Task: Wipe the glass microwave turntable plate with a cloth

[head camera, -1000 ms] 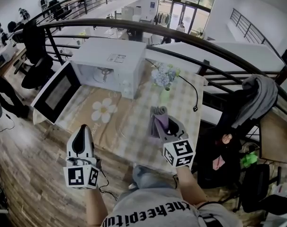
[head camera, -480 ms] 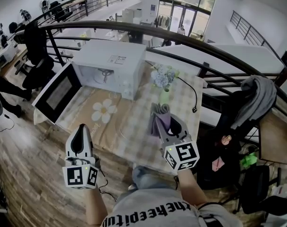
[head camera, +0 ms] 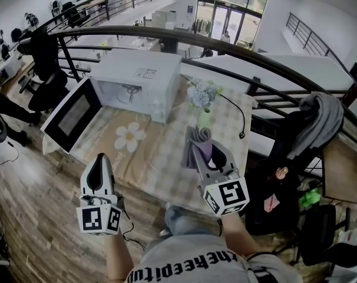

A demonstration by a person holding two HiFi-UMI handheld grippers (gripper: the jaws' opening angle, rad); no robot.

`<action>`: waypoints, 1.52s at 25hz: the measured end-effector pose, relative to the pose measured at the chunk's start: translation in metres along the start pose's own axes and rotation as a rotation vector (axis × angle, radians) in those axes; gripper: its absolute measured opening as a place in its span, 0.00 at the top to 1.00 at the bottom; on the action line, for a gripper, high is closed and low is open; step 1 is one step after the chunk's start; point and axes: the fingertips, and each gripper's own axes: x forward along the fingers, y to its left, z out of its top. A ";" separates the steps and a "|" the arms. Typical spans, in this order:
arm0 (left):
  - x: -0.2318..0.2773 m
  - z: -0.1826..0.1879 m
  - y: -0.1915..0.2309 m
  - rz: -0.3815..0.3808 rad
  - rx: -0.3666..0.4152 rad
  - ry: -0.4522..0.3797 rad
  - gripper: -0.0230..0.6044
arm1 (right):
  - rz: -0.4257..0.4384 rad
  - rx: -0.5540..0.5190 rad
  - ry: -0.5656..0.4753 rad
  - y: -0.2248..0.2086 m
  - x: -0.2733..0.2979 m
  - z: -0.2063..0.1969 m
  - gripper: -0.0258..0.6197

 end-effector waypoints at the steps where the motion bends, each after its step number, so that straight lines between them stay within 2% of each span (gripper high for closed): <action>1: 0.000 0.000 0.001 0.001 0.000 0.000 0.95 | -0.001 -0.002 -0.003 0.000 0.000 0.001 0.79; 26: -0.014 -0.004 0.013 0.017 -0.007 0.013 0.95 | -0.012 0.006 -0.038 0.014 -0.001 0.010 0.79; 38: -0.023 -0.007 0.018 0.010 0.019 0.003 0.95 | -0.013 0.029 -0.045 0.019 -0.004 0.008 0.79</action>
